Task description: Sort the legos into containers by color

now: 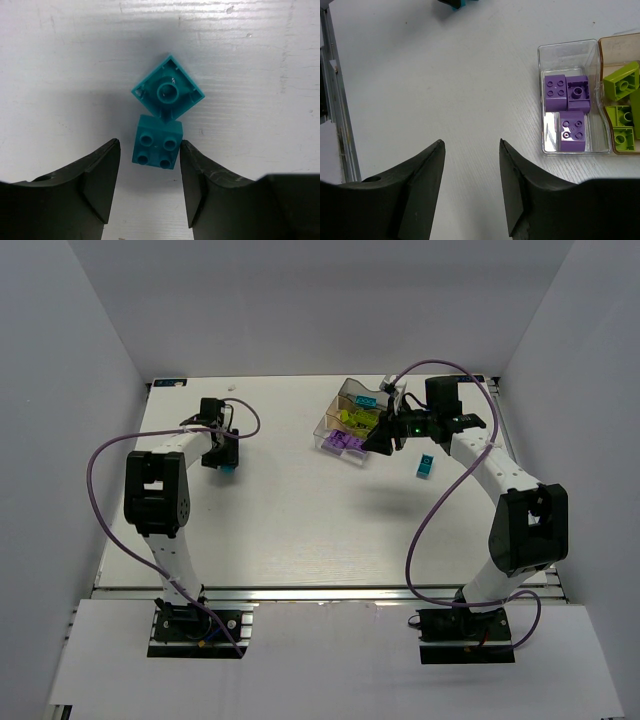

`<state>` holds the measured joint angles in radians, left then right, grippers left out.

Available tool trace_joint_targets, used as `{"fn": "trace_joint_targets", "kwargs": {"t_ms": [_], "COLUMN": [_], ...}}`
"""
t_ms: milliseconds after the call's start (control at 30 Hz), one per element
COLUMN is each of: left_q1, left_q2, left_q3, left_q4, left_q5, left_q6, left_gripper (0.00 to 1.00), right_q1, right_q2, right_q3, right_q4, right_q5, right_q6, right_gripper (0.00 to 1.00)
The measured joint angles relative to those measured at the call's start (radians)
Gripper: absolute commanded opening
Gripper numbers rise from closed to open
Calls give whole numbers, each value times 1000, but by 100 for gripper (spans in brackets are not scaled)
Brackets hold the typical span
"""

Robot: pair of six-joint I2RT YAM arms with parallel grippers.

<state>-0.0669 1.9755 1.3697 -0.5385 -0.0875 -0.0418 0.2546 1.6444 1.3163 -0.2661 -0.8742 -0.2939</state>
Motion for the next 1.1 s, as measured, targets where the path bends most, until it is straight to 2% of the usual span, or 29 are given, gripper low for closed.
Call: {"fn": "trace_joint_targets", "kwargs": {"t_ms": [200,367,400,500,533,567,600,733,833,967,1100], "left_q1": [0,0,0,0,-3,-10,-20,-86,-153,-247,-315], "left_q2": [0,-7,-18,-68,-89,-112,-136,-190,-164,-36,171], "left_q3": [0,-21,-37,-104,-124,-141,-150,-128,-44,145,390], "left_q4": [29,72,86,125,130,137,147,241,318,451,567], "left_q5": [20,43,60,121,146,172,201,304,357,414,448], "left_q6": [-4,-23,-36,-84,-103,-126,-151,-259,-337,-437,-519], "left_gripper": [44,19,16,7,6,6,6,6,6,6,6], "right_q1": [0,0,0,-2,-5,-10,-16,-65,-108,-153,-177], "right_q2": [0,-2,-3,-13,-18,-23,-27,-39,-57,-70,-71], "right_q3": [-2,-4,-4,-3,-2,3,12,64,76,76,75], "right_q4": [0,-1,-1,-1,-2,-3,-4,5,20,32,32], "right_q5": [0,2,5,24,34,43,55,86,103,117,120], "right_q6": [0,0,0,8,13,24,33,84,117,135,142], "right_gripper": [53,51,49,31,22,6,1,0,0,0,0]}}
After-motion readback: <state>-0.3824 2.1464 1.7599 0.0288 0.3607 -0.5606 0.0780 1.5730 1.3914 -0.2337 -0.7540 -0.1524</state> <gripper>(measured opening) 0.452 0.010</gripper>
